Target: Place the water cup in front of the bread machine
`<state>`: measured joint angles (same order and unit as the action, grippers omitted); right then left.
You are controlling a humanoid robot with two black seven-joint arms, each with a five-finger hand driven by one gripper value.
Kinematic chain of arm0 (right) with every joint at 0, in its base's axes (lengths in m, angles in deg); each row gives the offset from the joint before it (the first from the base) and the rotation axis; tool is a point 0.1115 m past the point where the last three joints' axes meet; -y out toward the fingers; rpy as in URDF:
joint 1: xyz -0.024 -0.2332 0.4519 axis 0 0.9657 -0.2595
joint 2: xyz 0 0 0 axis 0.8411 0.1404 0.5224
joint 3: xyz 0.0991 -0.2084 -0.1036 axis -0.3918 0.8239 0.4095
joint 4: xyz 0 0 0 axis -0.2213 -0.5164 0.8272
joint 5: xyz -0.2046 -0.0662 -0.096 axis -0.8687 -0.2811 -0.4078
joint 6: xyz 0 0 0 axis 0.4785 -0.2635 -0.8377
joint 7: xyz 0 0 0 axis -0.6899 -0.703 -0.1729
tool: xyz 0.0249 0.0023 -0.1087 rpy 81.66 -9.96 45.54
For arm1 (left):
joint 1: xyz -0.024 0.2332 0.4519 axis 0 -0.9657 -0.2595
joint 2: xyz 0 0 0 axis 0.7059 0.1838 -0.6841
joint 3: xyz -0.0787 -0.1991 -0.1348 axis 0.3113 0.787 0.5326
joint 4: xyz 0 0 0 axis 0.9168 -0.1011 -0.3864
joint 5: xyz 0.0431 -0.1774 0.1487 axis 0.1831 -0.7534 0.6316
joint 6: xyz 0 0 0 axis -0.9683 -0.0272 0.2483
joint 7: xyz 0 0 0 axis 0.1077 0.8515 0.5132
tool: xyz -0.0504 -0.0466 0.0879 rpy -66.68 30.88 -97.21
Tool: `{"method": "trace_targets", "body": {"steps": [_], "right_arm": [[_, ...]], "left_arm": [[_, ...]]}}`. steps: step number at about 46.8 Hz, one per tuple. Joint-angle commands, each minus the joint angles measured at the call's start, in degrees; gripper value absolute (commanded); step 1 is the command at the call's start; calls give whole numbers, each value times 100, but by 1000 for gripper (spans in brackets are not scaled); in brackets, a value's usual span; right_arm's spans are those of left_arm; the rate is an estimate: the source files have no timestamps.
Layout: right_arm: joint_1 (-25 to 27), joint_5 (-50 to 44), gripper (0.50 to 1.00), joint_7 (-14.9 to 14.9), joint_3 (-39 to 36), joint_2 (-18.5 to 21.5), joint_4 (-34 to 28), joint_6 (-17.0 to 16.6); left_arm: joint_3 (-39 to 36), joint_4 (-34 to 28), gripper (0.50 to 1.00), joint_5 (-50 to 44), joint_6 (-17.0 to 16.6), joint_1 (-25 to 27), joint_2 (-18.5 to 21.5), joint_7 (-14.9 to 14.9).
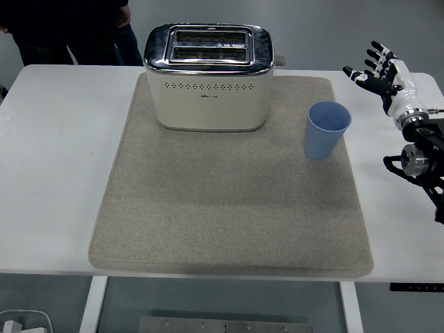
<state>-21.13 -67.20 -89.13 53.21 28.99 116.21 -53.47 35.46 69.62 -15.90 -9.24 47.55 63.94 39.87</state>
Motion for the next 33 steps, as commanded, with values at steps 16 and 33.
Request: {"method": "trace_targets", "body": {"steps": [16,33], "right_arm": [[17,-45,921,-15,25,-53,34,-255],[87,-98,921,-15,86,-562,52,-721]], "left_arm": [[-34,122,1000,-15,-43,-78,0,62],[-35,122,1000,-6,-43,-122,0,53]]}}
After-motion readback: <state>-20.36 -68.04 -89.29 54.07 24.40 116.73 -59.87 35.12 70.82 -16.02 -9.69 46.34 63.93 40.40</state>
